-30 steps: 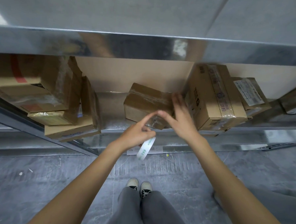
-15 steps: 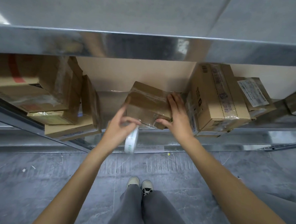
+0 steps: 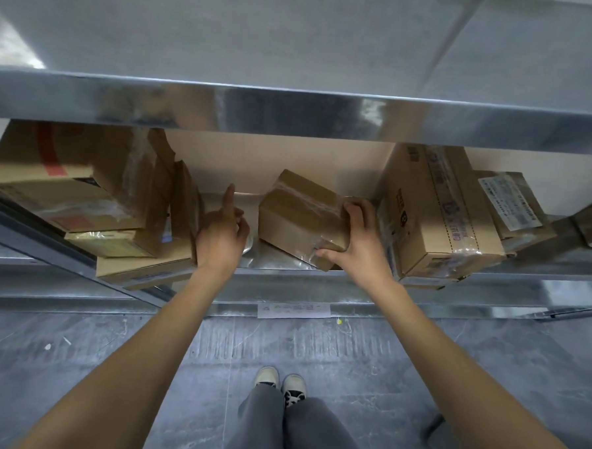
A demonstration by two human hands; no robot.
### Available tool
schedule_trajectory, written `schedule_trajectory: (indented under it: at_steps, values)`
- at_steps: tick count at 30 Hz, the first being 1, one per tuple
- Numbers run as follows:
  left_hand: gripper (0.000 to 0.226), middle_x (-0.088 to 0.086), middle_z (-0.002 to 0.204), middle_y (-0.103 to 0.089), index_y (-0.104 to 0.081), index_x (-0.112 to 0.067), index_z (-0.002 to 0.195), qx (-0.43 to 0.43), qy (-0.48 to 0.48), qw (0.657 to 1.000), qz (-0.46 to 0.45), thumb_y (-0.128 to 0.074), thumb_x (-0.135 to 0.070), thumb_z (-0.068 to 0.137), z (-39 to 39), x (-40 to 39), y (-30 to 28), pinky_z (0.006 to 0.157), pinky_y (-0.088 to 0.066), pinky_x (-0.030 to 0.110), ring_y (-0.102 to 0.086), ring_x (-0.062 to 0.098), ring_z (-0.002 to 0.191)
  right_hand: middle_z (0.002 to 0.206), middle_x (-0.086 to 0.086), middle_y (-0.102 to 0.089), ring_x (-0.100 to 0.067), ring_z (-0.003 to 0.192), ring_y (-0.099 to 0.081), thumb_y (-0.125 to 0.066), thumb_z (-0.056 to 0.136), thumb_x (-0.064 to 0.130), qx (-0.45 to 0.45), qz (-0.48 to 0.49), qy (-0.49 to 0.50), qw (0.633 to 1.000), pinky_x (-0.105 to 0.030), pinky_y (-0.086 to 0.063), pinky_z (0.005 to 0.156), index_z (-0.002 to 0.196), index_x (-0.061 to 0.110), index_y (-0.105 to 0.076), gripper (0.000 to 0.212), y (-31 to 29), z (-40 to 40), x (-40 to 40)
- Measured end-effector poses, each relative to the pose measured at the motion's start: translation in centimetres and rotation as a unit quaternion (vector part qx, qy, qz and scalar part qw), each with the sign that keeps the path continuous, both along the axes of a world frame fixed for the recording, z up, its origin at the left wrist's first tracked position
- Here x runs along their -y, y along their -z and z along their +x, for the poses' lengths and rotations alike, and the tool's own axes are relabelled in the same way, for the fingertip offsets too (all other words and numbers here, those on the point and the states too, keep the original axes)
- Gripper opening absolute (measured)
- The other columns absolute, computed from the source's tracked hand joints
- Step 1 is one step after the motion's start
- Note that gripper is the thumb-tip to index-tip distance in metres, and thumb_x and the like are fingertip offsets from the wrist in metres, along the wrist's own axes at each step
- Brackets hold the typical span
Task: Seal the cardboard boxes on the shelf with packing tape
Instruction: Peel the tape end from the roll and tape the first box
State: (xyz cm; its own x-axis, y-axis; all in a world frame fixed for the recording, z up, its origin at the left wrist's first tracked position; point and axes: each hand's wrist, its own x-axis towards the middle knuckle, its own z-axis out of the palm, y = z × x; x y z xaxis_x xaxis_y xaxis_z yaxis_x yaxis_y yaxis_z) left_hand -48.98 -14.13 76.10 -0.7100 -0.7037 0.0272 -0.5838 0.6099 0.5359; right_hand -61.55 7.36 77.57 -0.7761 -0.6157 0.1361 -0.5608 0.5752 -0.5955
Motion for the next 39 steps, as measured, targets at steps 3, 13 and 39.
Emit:
schedule_trajectory:
  at_steps: [3, 13, 39]
  values:
    - [0.066, 0.004, 0.125, -0.063, -0.014, -0.023, 0.155, 0.058, 0.021, 0.998, 0.009, -0.048, -0.015, 0.098, -1.2, 0.7, 1.4, 0.072, -0.055, 0.039, -0.064, 0.027, 0.096, 0.135, -0.008, -0.035, -0.018, 0.119, -0.04, -0.09, 0.058, 0.037, 0.031, -0.022, 0.031, 0.999, -0.019, -0.034, 0.096, 0.126, 0.007, -0.044, 0.087, -0.4, -0.3, 0.2]
    - [0.051, 0.009, 0.134, -0.055, -0.038, -0.016, 0.144, -0.023, -0.035, 0.995, 0.09, -0.039, -0.002, 0.095, -1.4, 1.2, 3.4, 0.081, -0.047, 0.033, -0.059, 0.027, 0.105, 0.123, 0.002, -0.057, -0.016, 0.109, -0.056, -0.078, 0.075, 0.042, 0.396, -0.077, 0.113, 0.908, -0.025, -0.046, 0.082, 0.133, 0.016, -0.044, 0.072, -2.4, -1.9, -0.9]
    - [0.063, 0.006, 0.157, -0.033, -0.041, -0.016, 0.148, 0.048, 0.176, 0.981, -0.06, -0.022, -0.041, 0.093, -2.6, -5.1, 1.4, 0.113, -0.024, 0.056, -0.021, 0.037, 0.147, 0.162, 0.004, -0.003, -0.008, 0.148, 0.009, -0.007, 0.096, 0.061, 0.012, 0.211, -0.087, 0.974, -0.041, 0.009, 0.121, 0.156, 0.018, -0.006, 0.074, 0.3, 4.6, -0.7]
